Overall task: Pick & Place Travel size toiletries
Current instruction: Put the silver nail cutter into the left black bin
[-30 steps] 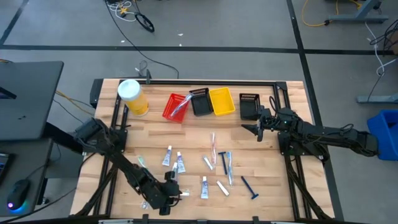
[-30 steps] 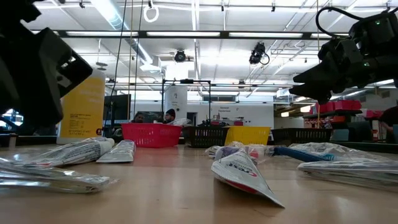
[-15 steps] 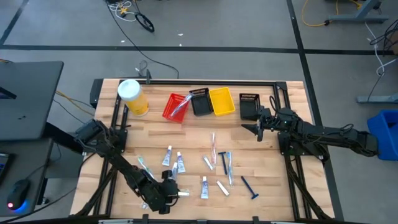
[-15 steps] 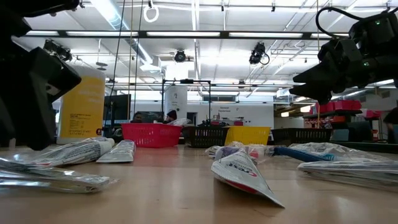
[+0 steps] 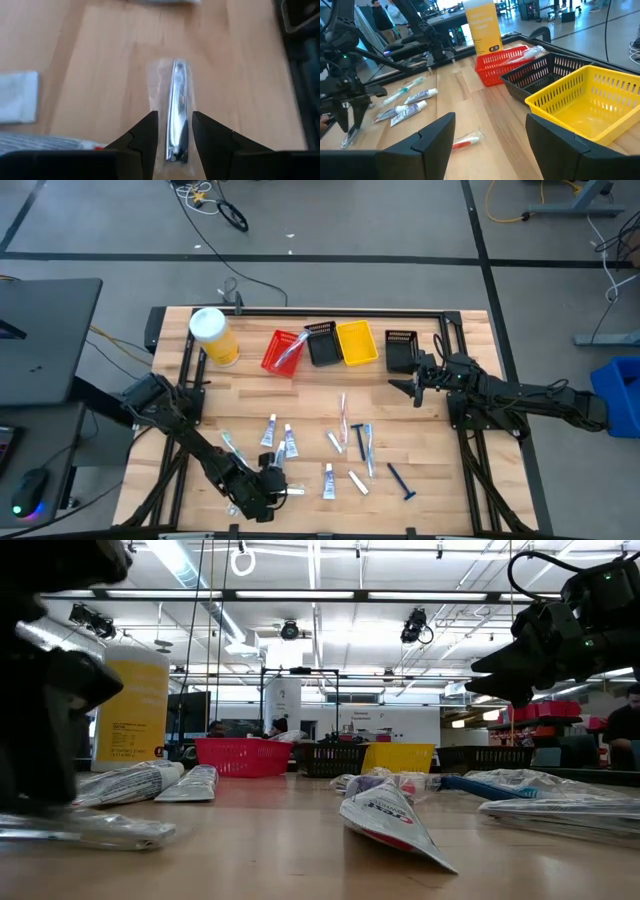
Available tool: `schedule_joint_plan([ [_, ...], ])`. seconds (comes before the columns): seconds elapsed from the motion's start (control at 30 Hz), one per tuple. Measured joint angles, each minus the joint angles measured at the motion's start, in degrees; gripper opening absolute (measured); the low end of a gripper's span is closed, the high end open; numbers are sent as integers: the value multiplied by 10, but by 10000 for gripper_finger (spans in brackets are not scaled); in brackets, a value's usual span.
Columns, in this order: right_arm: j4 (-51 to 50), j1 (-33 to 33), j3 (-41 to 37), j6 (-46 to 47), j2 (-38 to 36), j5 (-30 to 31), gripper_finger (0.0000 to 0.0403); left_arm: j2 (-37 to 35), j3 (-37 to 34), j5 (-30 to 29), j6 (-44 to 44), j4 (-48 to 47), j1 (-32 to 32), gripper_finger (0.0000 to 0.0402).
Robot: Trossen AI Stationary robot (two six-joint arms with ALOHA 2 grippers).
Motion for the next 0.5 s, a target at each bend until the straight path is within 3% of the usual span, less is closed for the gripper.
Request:
schedule_joint_plan([
  [0.5, 9, 0, 0, 0, 6, 0, 246, 16, 5, -2, 17, -12, 4, 127],
])
